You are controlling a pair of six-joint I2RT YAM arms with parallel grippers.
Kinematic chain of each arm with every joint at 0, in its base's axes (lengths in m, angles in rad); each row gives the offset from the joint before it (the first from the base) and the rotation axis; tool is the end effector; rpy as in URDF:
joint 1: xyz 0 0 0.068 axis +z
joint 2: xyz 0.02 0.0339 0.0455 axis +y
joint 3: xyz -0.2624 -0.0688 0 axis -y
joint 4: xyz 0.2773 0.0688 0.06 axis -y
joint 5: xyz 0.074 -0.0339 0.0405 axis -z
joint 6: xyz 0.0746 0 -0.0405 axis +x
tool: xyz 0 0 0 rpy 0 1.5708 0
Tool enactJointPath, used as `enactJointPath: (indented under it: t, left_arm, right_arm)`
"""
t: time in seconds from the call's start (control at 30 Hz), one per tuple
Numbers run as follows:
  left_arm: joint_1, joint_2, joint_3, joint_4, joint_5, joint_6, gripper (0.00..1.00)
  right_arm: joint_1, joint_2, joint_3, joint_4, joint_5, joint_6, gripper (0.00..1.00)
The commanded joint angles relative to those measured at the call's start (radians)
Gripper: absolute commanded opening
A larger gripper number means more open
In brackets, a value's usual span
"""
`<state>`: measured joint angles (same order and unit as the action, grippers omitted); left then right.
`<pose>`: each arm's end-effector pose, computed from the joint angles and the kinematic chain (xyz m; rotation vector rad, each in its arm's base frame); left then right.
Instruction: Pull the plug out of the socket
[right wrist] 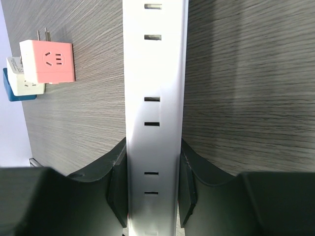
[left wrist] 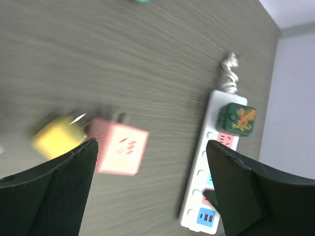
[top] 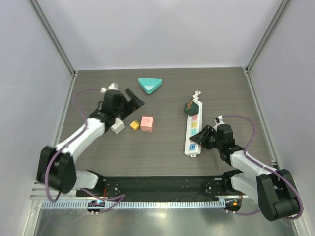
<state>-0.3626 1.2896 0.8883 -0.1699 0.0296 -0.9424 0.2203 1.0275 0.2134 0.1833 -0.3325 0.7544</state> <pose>0.3273 -0.1265 0.2322 -0.6253 2.1599 -0.7719 0.2241 0.0751 0.0924 0.4187 2.2749 0.8899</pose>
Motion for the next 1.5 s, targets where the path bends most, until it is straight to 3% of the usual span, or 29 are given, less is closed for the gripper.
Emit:
enactJointPath:
  t: [0.0,0.17,0.43,0.67,0.93,1.13,1.23,1.27,1.47]
  left_arm:
    - [-0.108,0.164,0.122,0.199,0.11,0.086,0.91]
    - [-0.251,0.425,0.432,0.173,0.064,0.151,0.91]
    - [-0.329,0.844,0.871,0.077,0.187,0.206,0.91]
    - [-0.364,0.99,1.009,0.053,0.182,0.203,0.91]
    - [-0.398,0.967,0.946,0.035,0.161,0.208,0.87]
    - [-0.397,0.961,0.92,0.035,0.233,0.205,0.67]
    - [-0.398,0.97,0.93,0.036,0.297,0.182,0.45]
    - [-0.4,0.97,0.923,0.04,0.312,0.169,0.34]
    - [-0.398,0.93,0.873,0.073,0.391,0.166,0.06]
  right_arm:
    - [-0.001,0.005,-0.032,-0.058,-0.002,-0.069,0.01]
    - [-0.004,0.006,-0.032,-0.056,-0.003,-0.069,0.01]
    - [-0.007,0.0,-0.037,-0.05,-0.026,-0.073,0.01]
    - [-0.009,0.011,-0.034,-0.045,-0.033,-0.076,0.01]
    - [-0.01,0.036,-0.023,-0.042,-0.037,-0.082,0.01]
    - [-0.013,0.051,-0.017,-0.045,-0.043,-0.084,0.01]
    - [-0.018,0.04,-0.022,-0.05,-0.036,-0.082,0.01]
    - [-0.018,0.037,-0.022,-0.053,-0.031,-0.081,0.04]
    - [-0.018,0.037,-0.008,-0.07,-0.016,-0.081,0.33]
